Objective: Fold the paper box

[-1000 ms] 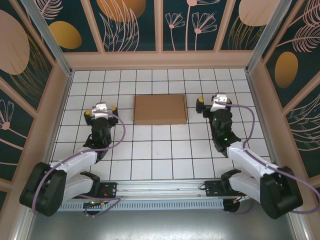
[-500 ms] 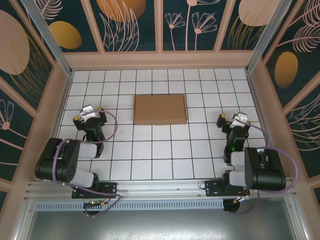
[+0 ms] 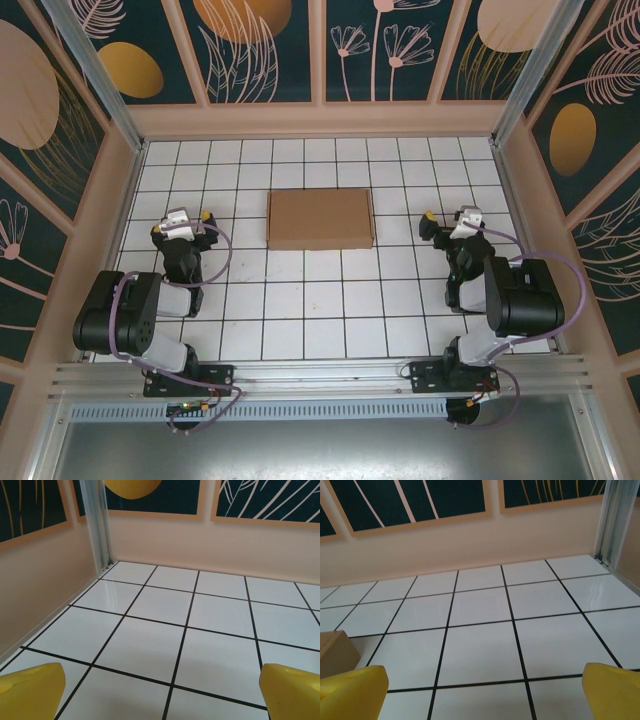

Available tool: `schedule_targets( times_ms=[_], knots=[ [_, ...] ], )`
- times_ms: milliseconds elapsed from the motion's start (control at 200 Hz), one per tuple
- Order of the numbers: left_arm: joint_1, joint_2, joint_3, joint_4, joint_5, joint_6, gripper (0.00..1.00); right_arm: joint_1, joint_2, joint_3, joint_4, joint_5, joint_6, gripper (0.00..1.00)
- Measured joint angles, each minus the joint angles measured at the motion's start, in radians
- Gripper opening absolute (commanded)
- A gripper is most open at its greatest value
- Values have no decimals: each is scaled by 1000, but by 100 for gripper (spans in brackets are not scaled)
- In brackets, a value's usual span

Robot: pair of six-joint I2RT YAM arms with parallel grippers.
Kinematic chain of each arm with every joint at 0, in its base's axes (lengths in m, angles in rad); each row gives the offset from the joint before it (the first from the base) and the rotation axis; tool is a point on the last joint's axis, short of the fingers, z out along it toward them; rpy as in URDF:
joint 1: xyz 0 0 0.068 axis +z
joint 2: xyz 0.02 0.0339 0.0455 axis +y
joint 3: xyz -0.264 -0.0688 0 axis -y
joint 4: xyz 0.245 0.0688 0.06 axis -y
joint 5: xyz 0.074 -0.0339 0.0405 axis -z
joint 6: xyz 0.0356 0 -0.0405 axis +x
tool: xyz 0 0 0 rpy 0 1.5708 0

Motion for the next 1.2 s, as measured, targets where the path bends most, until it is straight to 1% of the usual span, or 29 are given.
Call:
schedule_targets(
  times_ms=[110,240,345,545,1201],
  knots=[
    [16,0,0,0,34,1,99,0,0,0,-7,3,0,99],
    [22,0,-16,31,122,26,99,7,0,0,-8,10,-2,99],
    [22,0,-40,44,179,39,99,13,0,-1,-7,-8,-4,99],
    [48,0,5,11,175,21,99,6,0,-1,-8,-28,-4,99],
    [48,0,5,5,175,18,99,5,0,-1,-8,-35,-4,99]
  ],
)
